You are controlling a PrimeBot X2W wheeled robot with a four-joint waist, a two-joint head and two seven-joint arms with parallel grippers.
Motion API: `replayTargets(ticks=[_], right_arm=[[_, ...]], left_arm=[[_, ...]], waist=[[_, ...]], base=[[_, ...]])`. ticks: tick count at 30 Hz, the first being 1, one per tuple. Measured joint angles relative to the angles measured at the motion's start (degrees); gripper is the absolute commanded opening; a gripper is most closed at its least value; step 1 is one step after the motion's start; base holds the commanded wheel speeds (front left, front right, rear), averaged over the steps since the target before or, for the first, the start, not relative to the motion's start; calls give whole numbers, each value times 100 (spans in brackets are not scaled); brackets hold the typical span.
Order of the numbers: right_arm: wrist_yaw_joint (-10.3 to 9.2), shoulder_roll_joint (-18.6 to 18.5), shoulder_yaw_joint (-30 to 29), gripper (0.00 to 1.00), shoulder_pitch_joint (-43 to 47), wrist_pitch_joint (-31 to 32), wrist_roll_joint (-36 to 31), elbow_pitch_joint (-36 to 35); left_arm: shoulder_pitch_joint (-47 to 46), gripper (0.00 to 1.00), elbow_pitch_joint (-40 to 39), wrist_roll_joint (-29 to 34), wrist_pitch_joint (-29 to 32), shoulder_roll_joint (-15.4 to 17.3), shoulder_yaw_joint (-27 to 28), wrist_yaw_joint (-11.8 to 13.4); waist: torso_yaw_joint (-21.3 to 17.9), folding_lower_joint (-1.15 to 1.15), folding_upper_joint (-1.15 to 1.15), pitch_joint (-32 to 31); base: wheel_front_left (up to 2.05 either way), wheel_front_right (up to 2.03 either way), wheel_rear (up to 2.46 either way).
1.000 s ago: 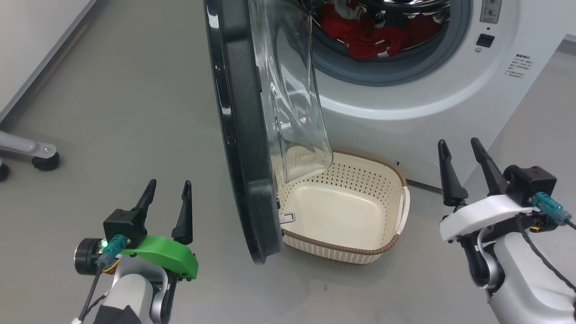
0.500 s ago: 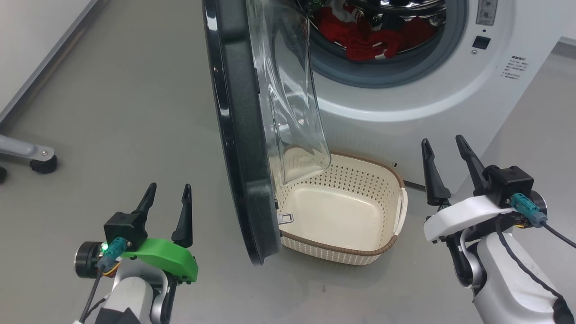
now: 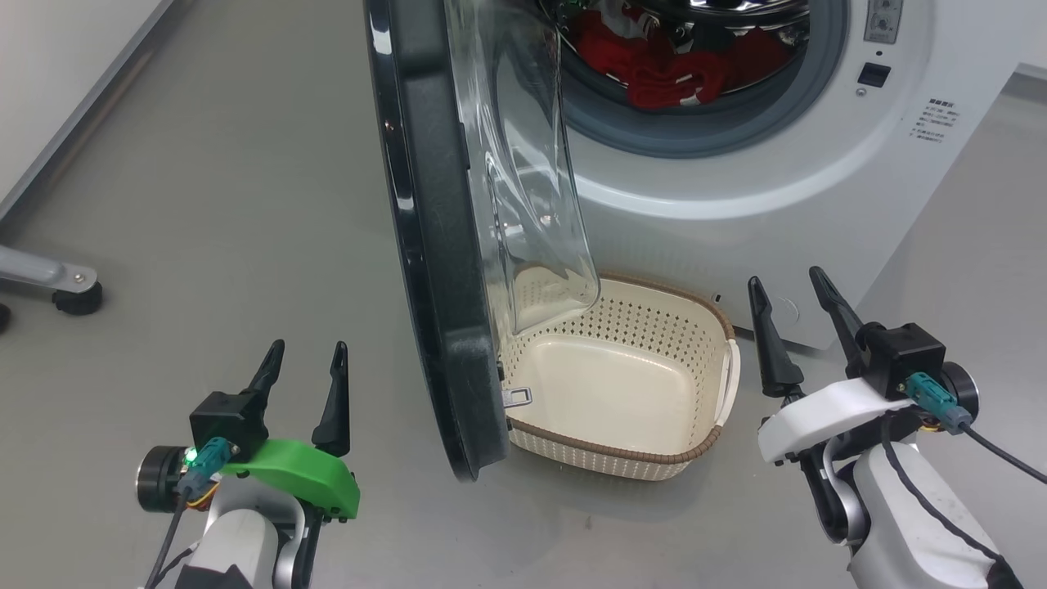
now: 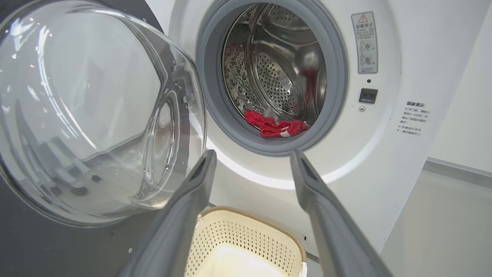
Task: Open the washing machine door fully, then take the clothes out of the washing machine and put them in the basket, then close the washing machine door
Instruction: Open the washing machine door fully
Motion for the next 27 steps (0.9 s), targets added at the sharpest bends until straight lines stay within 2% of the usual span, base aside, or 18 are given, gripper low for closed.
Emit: replayTargets(ticks=[14,15,16,17,27], right_arm=[[40,140,-196,100,33,0,-198,145],[45,146,-208,100,39,0,-201,149],[63,156,-219,100,51,0,-227,153],[67,164,-226,100,66,0,-249,162],[119,259,-348,100,112,0,-330,200]], left_arm=[[0,100,3,1,0,0,-1,0],[0,82,3,0,0,0,-1,0],[0,31,3,0,0,0,-1,0],[0,0,3,0,0,0,-1,0],[-1,0,-130,1,0,0,40,-1]], waist=[[22,0,0,-6],[25,0,0,-6],[29,0,0,-6],[32,0,0,-6],[40,0,0,-11]], base=[[0,0,0],[0,0,0],[0,0,0],[0,0,0],[0,0,0]])
